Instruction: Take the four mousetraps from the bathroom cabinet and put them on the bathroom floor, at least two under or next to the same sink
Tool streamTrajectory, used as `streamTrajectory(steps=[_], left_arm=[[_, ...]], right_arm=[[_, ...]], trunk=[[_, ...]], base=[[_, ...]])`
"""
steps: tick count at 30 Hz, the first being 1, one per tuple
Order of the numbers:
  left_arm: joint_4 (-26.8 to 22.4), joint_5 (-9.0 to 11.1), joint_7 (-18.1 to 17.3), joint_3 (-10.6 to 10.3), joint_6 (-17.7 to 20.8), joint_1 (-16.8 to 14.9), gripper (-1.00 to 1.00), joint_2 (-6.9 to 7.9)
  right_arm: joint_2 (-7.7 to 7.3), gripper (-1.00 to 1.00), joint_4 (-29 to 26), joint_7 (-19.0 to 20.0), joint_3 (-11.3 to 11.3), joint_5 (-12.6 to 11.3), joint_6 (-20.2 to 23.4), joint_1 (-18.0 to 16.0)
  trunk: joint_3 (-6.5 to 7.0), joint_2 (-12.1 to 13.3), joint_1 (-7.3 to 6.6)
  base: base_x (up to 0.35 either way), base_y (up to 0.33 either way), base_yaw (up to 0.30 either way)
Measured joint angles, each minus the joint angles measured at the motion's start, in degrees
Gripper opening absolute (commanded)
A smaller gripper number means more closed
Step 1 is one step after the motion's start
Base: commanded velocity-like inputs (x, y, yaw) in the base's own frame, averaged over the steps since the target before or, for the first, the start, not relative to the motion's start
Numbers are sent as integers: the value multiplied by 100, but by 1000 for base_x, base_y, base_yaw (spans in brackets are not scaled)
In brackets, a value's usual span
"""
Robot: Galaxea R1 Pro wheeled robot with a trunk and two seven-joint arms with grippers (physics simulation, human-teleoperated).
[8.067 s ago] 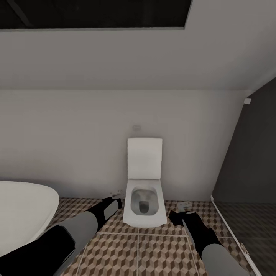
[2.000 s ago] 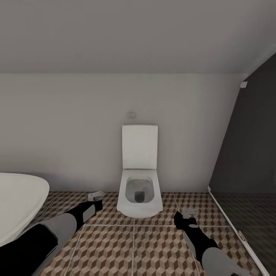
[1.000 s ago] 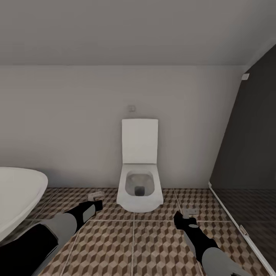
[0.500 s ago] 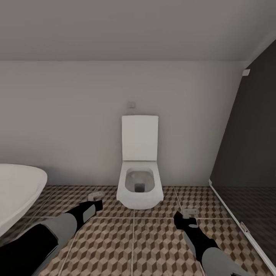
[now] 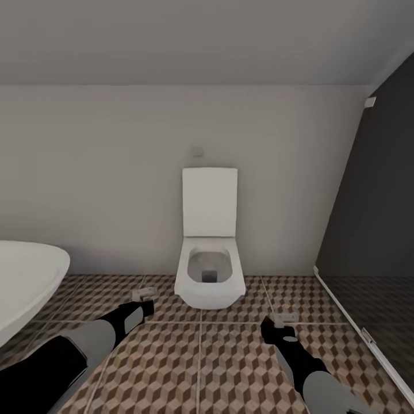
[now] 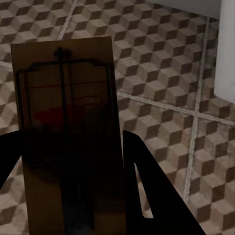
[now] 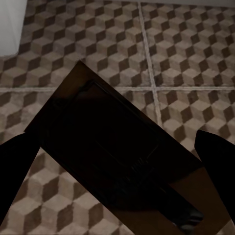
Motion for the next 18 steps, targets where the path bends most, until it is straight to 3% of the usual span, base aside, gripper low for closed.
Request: streamTrajectory(steps=[18], left_arm=[[0, -2, 0, 0, 0, 0, -100, 0]], right_arm=[[-5, -100, -2, 2, 0, 0, -83, 0]], trunk=[[-323, -722, 395]], base=[[0, 0, 0]])
